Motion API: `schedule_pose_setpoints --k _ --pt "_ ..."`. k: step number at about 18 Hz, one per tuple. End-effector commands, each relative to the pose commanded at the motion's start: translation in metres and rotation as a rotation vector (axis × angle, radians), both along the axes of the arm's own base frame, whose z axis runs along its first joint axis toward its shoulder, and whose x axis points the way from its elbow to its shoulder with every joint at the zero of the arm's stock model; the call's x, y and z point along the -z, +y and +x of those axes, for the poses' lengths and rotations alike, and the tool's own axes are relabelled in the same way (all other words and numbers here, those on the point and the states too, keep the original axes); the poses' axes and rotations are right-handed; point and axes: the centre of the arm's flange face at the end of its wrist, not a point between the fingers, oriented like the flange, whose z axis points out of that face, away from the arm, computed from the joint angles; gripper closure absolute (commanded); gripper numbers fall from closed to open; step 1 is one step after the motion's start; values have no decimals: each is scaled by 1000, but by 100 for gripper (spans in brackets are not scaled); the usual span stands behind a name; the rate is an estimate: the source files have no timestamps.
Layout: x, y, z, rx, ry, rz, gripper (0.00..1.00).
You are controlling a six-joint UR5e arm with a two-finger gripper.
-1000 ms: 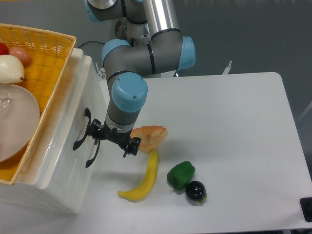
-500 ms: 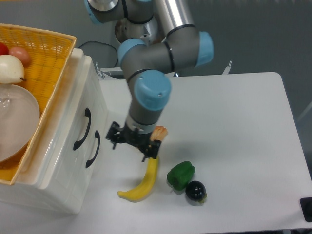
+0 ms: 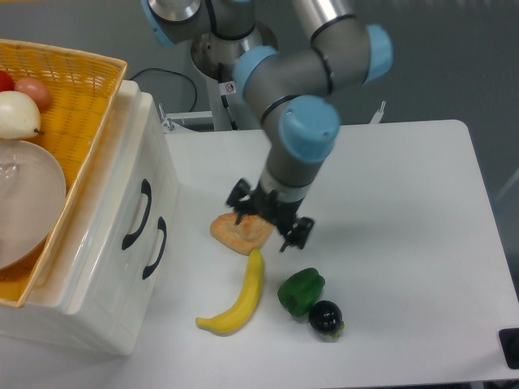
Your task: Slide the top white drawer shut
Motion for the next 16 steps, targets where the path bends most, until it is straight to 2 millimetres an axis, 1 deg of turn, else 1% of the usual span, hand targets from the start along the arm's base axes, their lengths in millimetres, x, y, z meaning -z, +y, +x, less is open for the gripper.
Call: schedule_pose_setpoints --k 3,6,10,11,15,16 --pt "-2 -19 -15 123 35 -19 0" --pt "-8 -33 -25 178 60 -23 0" --pt "-18 -42 -33 348 129 -95 0" --pt "-24 -41 -35 358 142 -93 0" --pt "-30 -32 -32 351 165 -78 0" --pt "-36 -29 -33 354 185 -71 0"
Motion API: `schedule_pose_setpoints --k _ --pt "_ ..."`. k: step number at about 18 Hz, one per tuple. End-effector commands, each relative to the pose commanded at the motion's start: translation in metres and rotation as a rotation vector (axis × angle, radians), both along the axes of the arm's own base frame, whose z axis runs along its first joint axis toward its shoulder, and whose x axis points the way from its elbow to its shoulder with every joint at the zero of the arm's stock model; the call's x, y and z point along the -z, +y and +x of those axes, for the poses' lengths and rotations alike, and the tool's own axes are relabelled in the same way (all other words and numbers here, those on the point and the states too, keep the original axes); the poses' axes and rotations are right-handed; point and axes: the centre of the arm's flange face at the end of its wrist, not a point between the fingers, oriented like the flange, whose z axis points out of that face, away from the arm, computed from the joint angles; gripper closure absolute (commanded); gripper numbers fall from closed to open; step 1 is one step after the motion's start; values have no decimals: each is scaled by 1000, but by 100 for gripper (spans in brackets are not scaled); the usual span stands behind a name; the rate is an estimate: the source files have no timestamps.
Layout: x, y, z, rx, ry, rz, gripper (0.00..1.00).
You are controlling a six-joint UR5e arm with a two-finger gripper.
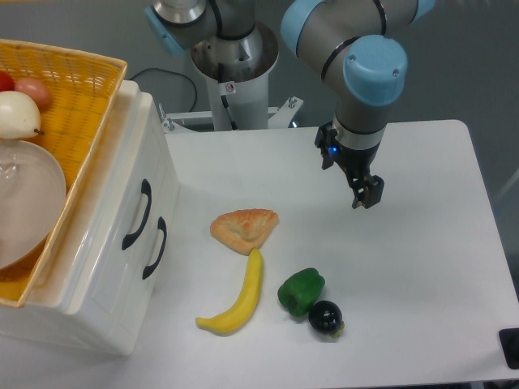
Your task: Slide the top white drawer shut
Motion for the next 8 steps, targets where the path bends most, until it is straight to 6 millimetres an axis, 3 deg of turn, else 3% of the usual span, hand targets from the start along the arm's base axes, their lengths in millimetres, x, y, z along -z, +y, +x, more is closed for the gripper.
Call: schedule_pose_setpoints --k 8 --pt "-3 -5 -8 -10 -4 34 0"
